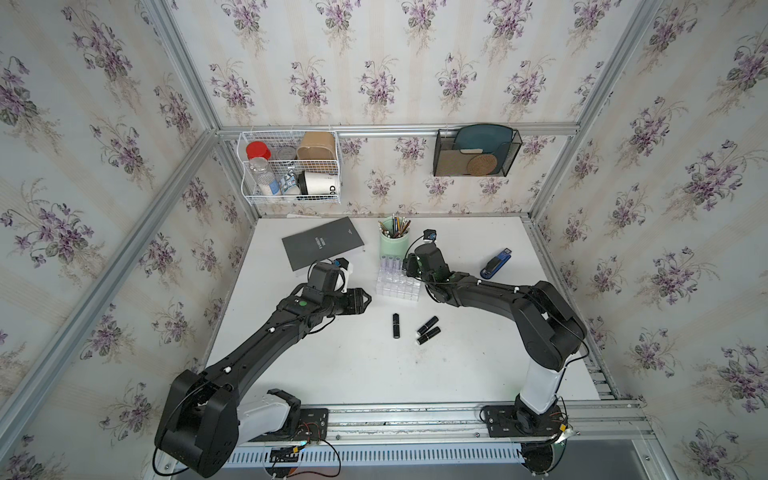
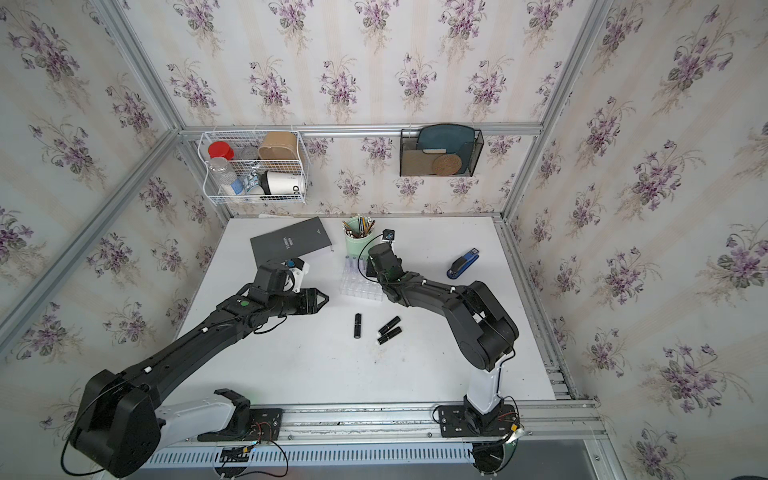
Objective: Arrange the lipsticks in the organizer
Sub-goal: Place the lipstick in the storage box.
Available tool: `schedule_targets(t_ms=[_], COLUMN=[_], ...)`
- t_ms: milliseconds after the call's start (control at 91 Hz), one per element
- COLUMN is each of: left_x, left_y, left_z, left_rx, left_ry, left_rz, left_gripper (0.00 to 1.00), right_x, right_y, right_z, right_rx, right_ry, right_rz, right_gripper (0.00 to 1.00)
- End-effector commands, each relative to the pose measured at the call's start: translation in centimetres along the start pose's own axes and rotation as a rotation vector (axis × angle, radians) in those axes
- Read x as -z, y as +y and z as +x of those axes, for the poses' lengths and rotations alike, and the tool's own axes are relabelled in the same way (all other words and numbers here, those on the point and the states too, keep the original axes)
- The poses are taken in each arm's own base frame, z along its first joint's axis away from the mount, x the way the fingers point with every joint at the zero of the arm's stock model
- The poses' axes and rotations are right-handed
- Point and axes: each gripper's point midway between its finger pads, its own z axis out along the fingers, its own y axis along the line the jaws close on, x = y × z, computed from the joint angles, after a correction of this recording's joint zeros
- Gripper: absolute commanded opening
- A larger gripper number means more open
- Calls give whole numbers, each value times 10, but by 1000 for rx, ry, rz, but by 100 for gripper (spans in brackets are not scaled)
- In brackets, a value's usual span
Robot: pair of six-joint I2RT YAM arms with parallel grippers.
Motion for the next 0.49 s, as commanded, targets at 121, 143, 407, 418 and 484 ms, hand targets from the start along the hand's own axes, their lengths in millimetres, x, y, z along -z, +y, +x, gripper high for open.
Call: schedule_targets(t_ms=[121, 143, 407, 418, 484], left_x=[5, 4, -45, -48, -59], left_y=[-4, -5, -23, -23, -25], left_z=[20, 24, 72, 73, 78], left_rx=[10, 10, -32, -34, -50], left_ry=[56, 68, 263, 272, 305], left_rz=[-19, -31, -172, -179, -205], left_gripper=[71, 71, 64, 64, 63], right_x=[44, 50, 88, 89, 91], right_y=[-11, -15, -40, -41, -44], right_z=[-20, -20, -3, -2, 4], right_rx=[-160, -181, -259, -259, -259], right_ry=[48, 53, 124, 126, 138], right_rz=[-11, -17, -29, -28, -26], right_gripper=[48, 48, 48, 48, 48])
